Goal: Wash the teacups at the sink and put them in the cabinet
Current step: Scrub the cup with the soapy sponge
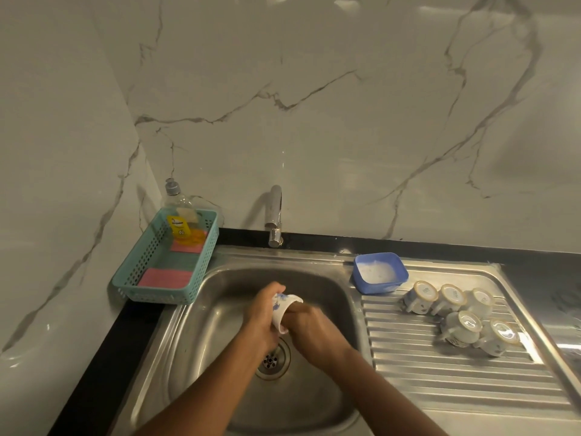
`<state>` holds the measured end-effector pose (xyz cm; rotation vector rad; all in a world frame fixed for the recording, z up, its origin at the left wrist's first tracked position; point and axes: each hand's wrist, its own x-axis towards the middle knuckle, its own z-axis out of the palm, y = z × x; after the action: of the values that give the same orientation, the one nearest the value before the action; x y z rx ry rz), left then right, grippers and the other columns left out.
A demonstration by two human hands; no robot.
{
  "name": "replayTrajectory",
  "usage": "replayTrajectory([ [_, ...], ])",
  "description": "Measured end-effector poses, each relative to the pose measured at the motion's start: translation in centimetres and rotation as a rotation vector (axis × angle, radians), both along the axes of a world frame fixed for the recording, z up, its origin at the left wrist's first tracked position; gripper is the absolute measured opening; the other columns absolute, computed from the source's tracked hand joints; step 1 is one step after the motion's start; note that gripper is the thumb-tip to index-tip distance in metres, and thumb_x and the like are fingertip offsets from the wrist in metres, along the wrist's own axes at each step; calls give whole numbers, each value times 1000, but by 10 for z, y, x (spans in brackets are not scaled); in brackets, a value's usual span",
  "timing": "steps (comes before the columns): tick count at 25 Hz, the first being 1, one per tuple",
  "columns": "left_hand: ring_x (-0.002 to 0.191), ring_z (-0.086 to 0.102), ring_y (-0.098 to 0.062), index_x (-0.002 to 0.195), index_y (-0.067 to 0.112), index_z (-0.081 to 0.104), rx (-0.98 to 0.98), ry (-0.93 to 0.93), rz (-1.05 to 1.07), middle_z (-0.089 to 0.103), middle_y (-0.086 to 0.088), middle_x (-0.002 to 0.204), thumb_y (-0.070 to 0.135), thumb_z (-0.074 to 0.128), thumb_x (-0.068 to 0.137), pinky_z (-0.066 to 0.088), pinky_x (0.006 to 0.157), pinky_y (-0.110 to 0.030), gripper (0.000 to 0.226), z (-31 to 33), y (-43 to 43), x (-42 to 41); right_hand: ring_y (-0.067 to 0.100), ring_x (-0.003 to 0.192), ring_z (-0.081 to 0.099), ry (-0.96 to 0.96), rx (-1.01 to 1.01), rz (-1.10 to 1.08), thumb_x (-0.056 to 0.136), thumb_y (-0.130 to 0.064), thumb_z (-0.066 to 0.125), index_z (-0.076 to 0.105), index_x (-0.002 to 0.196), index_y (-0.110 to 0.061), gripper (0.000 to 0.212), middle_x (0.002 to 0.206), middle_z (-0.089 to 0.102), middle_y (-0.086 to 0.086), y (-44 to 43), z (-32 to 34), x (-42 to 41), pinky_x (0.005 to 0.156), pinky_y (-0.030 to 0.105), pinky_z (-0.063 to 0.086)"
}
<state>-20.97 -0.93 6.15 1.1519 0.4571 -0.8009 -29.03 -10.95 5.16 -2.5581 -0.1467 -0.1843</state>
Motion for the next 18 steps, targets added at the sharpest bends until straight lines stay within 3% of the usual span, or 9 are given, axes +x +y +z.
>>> replayTrajectory([
  [2, 54, 63, -25, 89, 4, 67, 10, 1, -36, 67, -14, 69, 23, 75, 75, 49, 52, -29, 24, -7, 11, 5, 10, 85, 69, -23, -32, -45, 92, -15, 62, 78, 99, -15, 17, 98, 75, -1, -19, 2, -7, 74, 23, 56],
  [4, 62, 66, -26, 96, 4, 67, -2, -14, -42, 70, -16, 76, 24, 81, 75, 54, 57, -32, 32, -6, 20, 11, 6, 69, 66, 47, 229, -313, 93, -11, 65, 78, 88, -22, 18, 79, 72, -7, -32, 8, -16, 64, 21, 53],
  [6, 67, 69, -28, 101, 4, 68, 9, -32, -52, 73, -17, 83, 32, 86, 74, 56, 59, -34, 43, -5, 27, 15, 10, 72, 69, 136, 498, -507, 94, -13, 66, 79, 87, -21, 17, 78, 73, -6, -52, 10, -18, 67, 28, 58],
  [8, 70, 71, -29, 105, 5, 68, 14, -63, -95, 75, -20, 91, 43, 89, 69, 58, 59, -36, 57, -4, 29, 15, 16, 79, 72, 158, 555, -581, 95, -13, 65, 79, 91, -15, 14, 85, 74, -4, -63, 14, -14, 65, 25, 59],
  [10, 74, 72, -30, 107, 4, 66, 16, -131, -134, 75, -21, 94, 50, 88, 64, 60, 62, -39, 67, -3, 25, 11, 12, 76, 70, 99, 472, -594, 97, -11, 63, 79, 98, -13, 16, 86, 73, -5, -60, 21, -8, 59, 15, 52],
  [13, 82, 73, -34, 111, 2, 65, -2, -217, -155, 75, -19, 98, 49, 85, 72, 61, 68, -42, 64, 1, 17, 9, 3, 69, 67, 45, 386, -455, 98, -14, 62, 77, 94, -21, 17, 80, 72, -9, -35, 30, -8, 59, 15, 50],
  [16, 77, 72, -32, 112, 3, 66, 36, -298, -146, 75, -18, 92, 38, 80, 83, 59, 65, -38, 48, 5, 14, 11, 4, 86, 68, 79, 572, -366, 101, -35, 60, 78, 95, -22, 23, 94, 73, -11, -9, 34, -14, 68, 18, 54],
  [18, 73, 70, -31, 115, 0, 64, 58, -354, -144, 72, -18, 87, 33, 77, 85, 56, 62, -36, 47, 5, 14, 13, 12, 88, 70, 91, 710, -397, 102, -37, 55, 73, 96, -18, 27, 94, 74, -6, -6, 37, -10, 71, 23, 56],
])
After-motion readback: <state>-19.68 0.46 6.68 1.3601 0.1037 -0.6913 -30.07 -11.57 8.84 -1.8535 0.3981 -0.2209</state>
